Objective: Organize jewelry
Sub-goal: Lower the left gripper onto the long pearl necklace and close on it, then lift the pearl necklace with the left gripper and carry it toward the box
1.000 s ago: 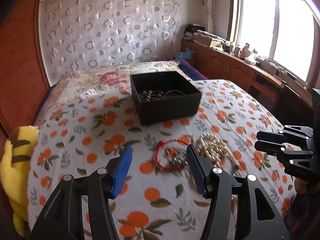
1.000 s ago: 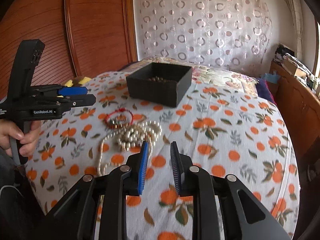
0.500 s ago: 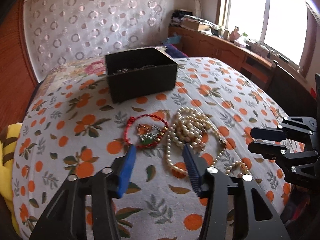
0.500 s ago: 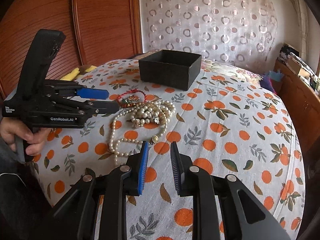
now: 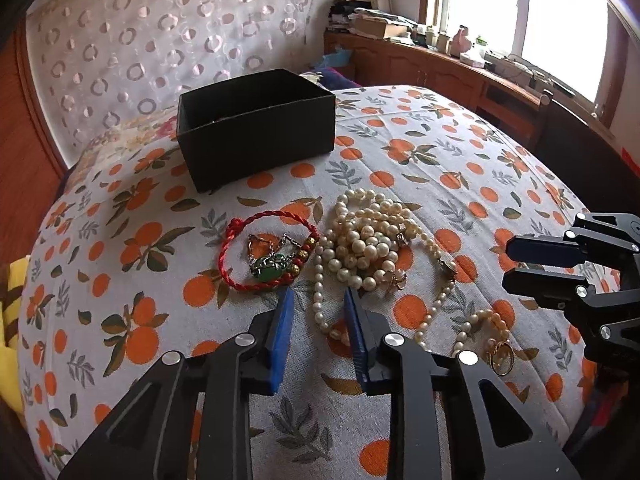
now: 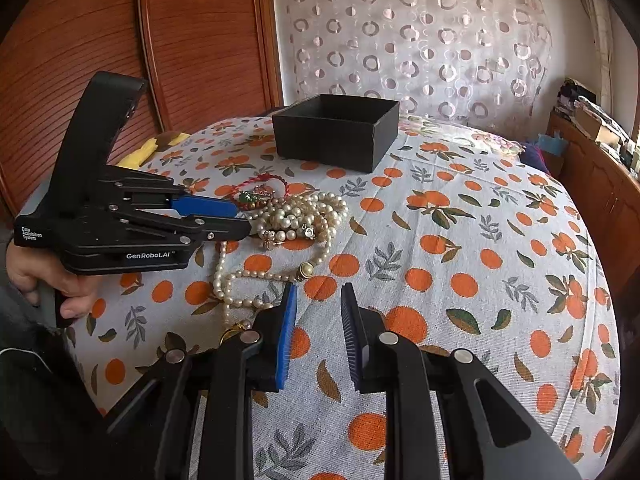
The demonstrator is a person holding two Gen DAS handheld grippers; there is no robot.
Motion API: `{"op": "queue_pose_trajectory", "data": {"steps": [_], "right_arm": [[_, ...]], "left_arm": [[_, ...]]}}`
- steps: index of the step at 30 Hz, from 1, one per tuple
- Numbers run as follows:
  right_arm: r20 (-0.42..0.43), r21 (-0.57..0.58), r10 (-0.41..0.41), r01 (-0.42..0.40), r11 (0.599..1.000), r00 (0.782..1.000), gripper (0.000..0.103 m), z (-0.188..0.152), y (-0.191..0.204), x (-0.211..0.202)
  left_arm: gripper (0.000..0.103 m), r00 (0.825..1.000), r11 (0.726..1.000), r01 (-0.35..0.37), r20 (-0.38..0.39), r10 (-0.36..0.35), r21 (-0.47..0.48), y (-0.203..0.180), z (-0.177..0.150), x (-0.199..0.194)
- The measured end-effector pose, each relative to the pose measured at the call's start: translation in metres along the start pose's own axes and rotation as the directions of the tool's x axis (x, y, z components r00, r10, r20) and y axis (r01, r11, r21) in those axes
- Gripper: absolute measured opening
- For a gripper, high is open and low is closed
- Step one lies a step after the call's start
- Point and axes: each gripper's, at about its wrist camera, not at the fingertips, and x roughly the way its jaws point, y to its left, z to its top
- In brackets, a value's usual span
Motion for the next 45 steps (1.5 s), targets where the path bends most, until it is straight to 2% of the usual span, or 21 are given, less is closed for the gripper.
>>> {"op": "queue_pose_trajectory", "data": {"steps": [5,10,16,24,31,39,45], "right_arm": [[-0.002,0.0,0.002,-0.002,1.0,1.0,0.025,0.0,-0.001,0.0],[-0.003,0.002,0.005,-0.005,1.0,1.0,0.025,0.0,0.0,0.0],[-0.003,0.008,0.008,-0.008,1.0,1.0,0.025,0.0,0.002,0.003],[-0.005,0.009,0.008,-0.008,1.0,1.0,0.025,0.001,0.003,0.003],[-0.007,0.005,0.004,-0.004,1.0,1.0,0.025,0.0,0.002,0.002],[-0.012,-0.018,0.002,-0.002,1.0,1.0,0.025,0.012,0.002,0.006],[-0.013,-0.044,0.026,-0.027,0.999,1.0,0.025,0.034,0.006,0.015]], "left_arm": [[0.004,1.0,1.0,0.007,0.001,-0.007,-0.001,0.002,0.0,0.001],[0.004,1.0,1.0,0.0,0.01,0.0,-0.017,0.004,0.001,-0.001],[0.004,0.993,0.998,0.006,0.114,0.002,-0.067,0.009,0.01,-0.03],[0.004,0.967,0.996,0.007,0.254,0.015,-0.084,0.012,0.041,-0.075],[0.004,0.94,0.996,0.004,0.341,0.028,-0.093,0.016,0.049,-0.111],[0.004,0.915,0.992,-0.017,0.399,0.065,-0.122,0.029,0.046,-0.142],[0.004,0.899,0.989,-0.039,0.426,0.098,-0.144,0.042,0.045,-0.158]]}}
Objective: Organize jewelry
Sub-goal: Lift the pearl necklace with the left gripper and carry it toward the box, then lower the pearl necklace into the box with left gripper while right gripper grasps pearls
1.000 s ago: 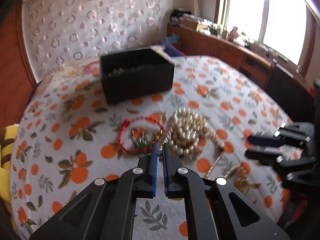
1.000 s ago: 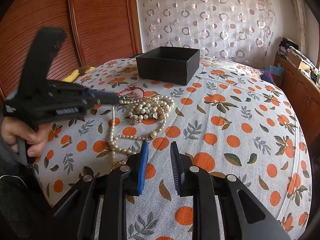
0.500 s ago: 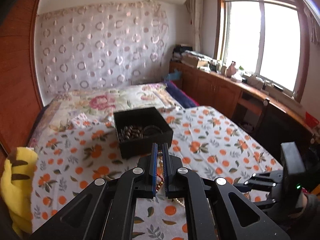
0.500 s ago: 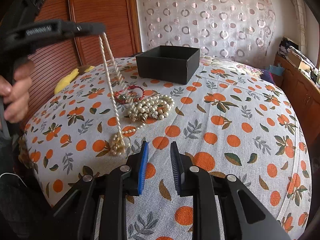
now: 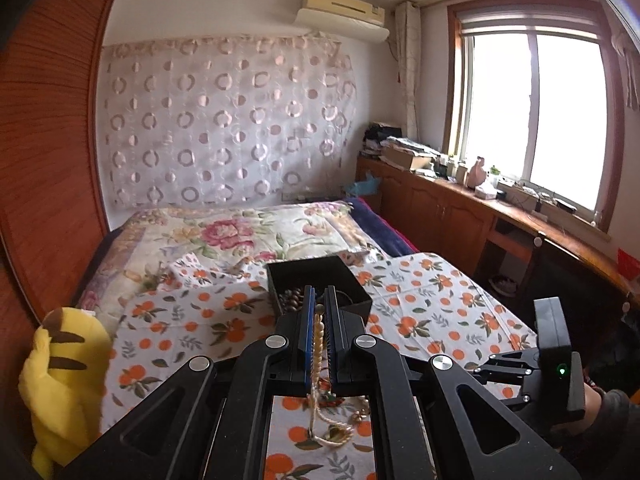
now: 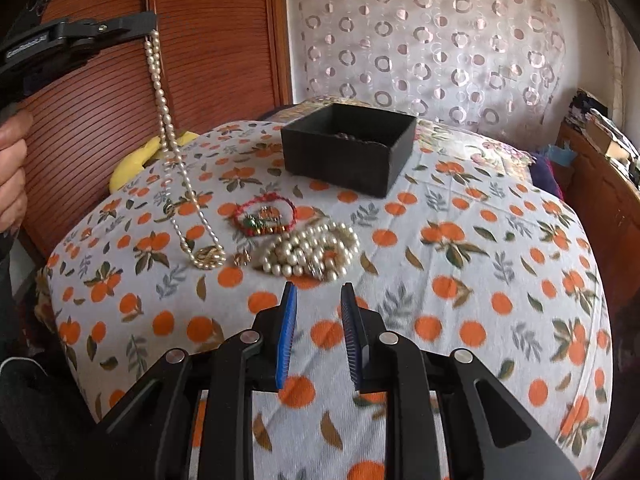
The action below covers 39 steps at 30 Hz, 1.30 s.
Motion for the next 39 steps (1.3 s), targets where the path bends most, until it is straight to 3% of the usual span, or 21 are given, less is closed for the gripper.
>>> {"op": "queue_pose_trajectory", "data": {"steps": [13,14,16,20,25,27,29,30,31,39], "right_arm": [[-0.068,-0.036,0.054,-0.057,0.998,0.996,0.025,0.028,0.014,0.042],[-0.073,-0.036,0.056,-0.058,0.998,0.996,0.029,0.03,0.014,0.045],[-0.077,-0.053,0.044,-0.048,0.997,0.996,0.036,0.032,0.017,0.05],[-0.113,-0.106,-0.025,0.013,0.994,0.993,0.038,0.034,0.021,0.064],[-0.134,-0.108,-0.017,0.003,0.994,0.991,0.04,0.036,0.019,0.072],[-0.136,-0.098,-0.005,-0.008,0.995,0.991,0.036,0.036,0.016,0.072],[-0.123,-0.095,-0.003,-0.008,0.995,0.992,0.021,0.036,0.014,0.069],[-0.119,-0.095,-0.005,-0.007,0.995,0.993,0.02,0.036,0.014,0.068],[-0.108,-0.091,-0.001,-0.009,0.996,0.994,0.01,0.037,0.013,0.065],[-0.03,-0.07,-0.003,0.001,0.998,1.0,0.008,0.052,0.004,0.039]], "left_arm": [[0.004,0.999,0.999,-0.036,0.032,0.037,-0.008,0.018,0.012,-0.007],[0.004,0.999,0.999,-0.038,0.033,0.039,-0.007,0.018,0.013,-0.007],[0.004,0.998,0.999,-0.043,0.036,0.043,-0.006,0.019,0.015,-0.007],[0.004,0.998,0.999,-0.052,0.034,0.052,-0.003,0.019,0.017,-0.005],[0.004,0.998,0.998,-0.057,0.034,0.057,0.0,0.021,0.018,-0.002],[0.004,0.998,0.998,-0.057,0.034,0.057,0.0,0.021,0.018,-0.002],[0.004,0.998,0.998,-0.058,0.033,0.058,0.002,0.022,0.019,-0.001],[0.004,0.998,0.998,-0.058,0.032,0.058,0.002,0.022,0.019,-0.001],[0.004,0.998,0.998,-0.057,0.032,0.057,0.001,0.021,0.018,-0.002],[0.004,0.997,0.998,-0.069,0.03,0.068,0.001,0.03,0.023,0.003]]}}
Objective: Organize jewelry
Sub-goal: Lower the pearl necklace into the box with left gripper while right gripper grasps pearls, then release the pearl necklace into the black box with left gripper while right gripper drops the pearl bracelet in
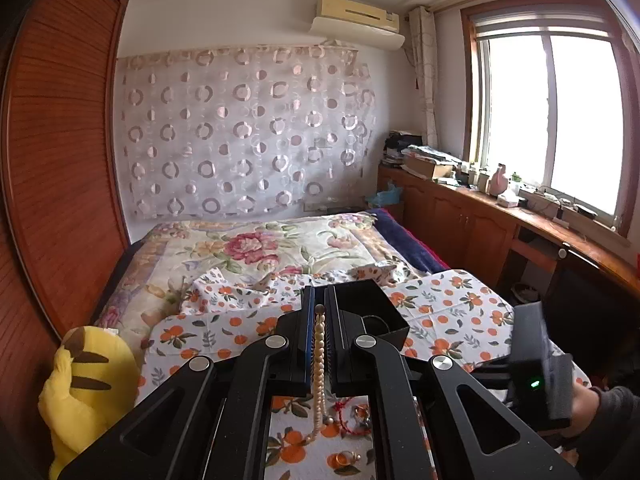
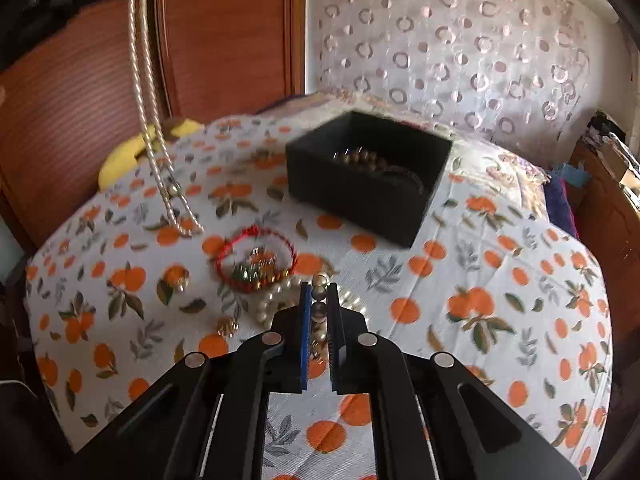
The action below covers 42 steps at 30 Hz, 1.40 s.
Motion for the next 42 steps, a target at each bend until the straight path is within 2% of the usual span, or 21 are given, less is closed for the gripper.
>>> {"op": "queue_pose_trajectory", "data": {"steps": [9,19,26,30,34,42], "right_arm": [[0.12,-0.011,-0.018,0.02,1.0,0.993,0.008,0.039,-0.013,-0.049],[0.243,-0.028,-0.04,0.048,0.998,0.969,0.008,0.09,-0.028,-0.088],[0.287,-0.018,-0.051,0.059,0.998,0.956,0.008,0.111,-0.04,-0.1],[0.309,-0.013,-0.06,0.067,0.998,0.949,0.008,0.126,-0.047,-0.104],[0.329,0.006,-0.087,0.09,0.996,0.94,0.008,0.14,-0.055,-0.107],[0.351,0.066,-0.1,0.082,0.994,0.931,0.008,0.154,-0.076,-0.106]], "left_arm": [[0.004,1.0,1.0,-0.007,0.002,0.007,0.006,0.004,0.021,0.019],[0.004,1.0,0.999,-0.028,0.003,0.028,0.042,0.003,0.044,0.036],[0.004,0.999,0.997,-0.042,-0.001,0.042,0.06,0.001,0.057,0.052],[0.004,1.0,0.998,-0.013,0.016,0.012,0.064,-0.001,0.07,0.059],[0.004,1.0,0.997,-0.016,0.013,0.015,0.082,-0.008,0.082,0.067],[0.004,1.0,0.996,0.0,0.006,-0.001,0.093,-0.022,0.099,0.087]]}}
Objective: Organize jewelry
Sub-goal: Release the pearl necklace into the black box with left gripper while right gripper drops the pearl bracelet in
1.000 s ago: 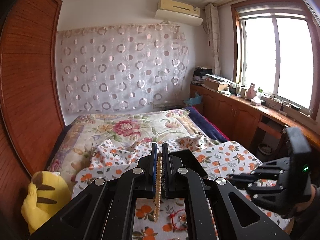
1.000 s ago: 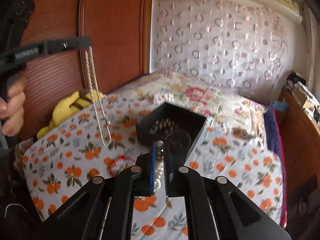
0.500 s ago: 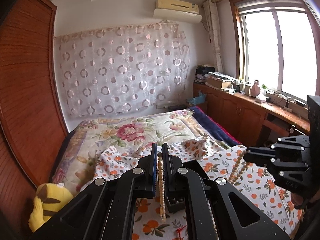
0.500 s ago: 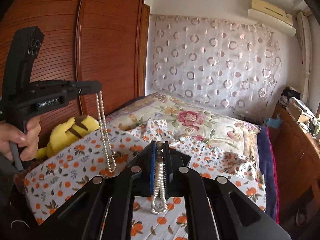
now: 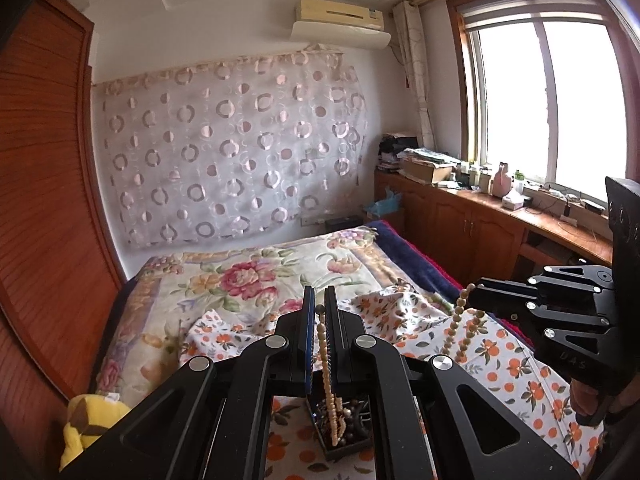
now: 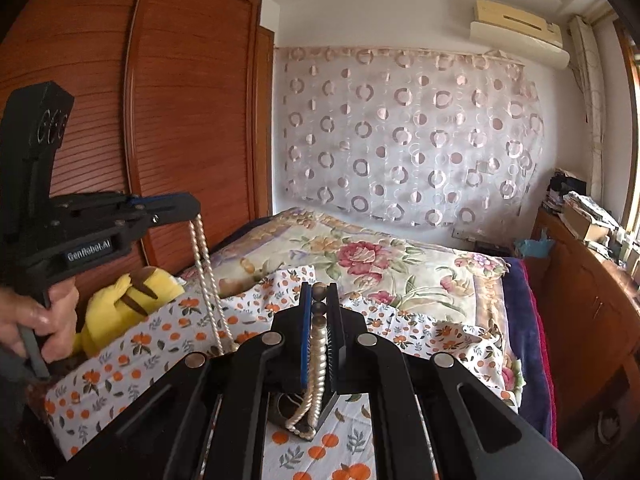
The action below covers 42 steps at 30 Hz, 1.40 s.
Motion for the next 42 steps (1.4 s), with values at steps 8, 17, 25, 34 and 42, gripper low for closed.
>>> {"op": "queue_pose_trajectory", "data": {"steps": [8,17,25,34,42], "right_arm": [[0.011,0.039,-0.011,0.011,0.999,1.0,0.008,0.011,-0.014,0.007],[0.002,0.055,-0.005,0.005,0.999,1.0,0.008,0.016,-0.015,0.026],[-0.016,0.056,-0.007,0.008,0.998,1.0,0.008,0.024,-0.011,0.047],[-0.009,0.061,-0.015,0.015,0.998,1.0,0.008,0.041,-0.009,0.065],[-0.076,0.059,-0.021,0.026,0.998,0.997,0.008,0.036,-0.008,0.079]], "left_arm": [[0.004,0.999,1.0,0.017,-0.05,-0.018,-0.018,-0.007,-0.019,0.031],[0.004,0.994,0.999,0.016,-0.109,-0.019,-0.03,-0.002,-0.041,0.056],[0.004,0.99,0.999,0.011,-0.139,-0.018,-0.052,0.009,-0.05,0.061],[0.004,0.988,0.998,0.017,-0.153,-0.025,-0.054,0.01,-0.059,0.064],[0.038,0.988,0.999,0.029,-0.149,-0.035,-0.044,0.009,-0.068,0.06]]}}
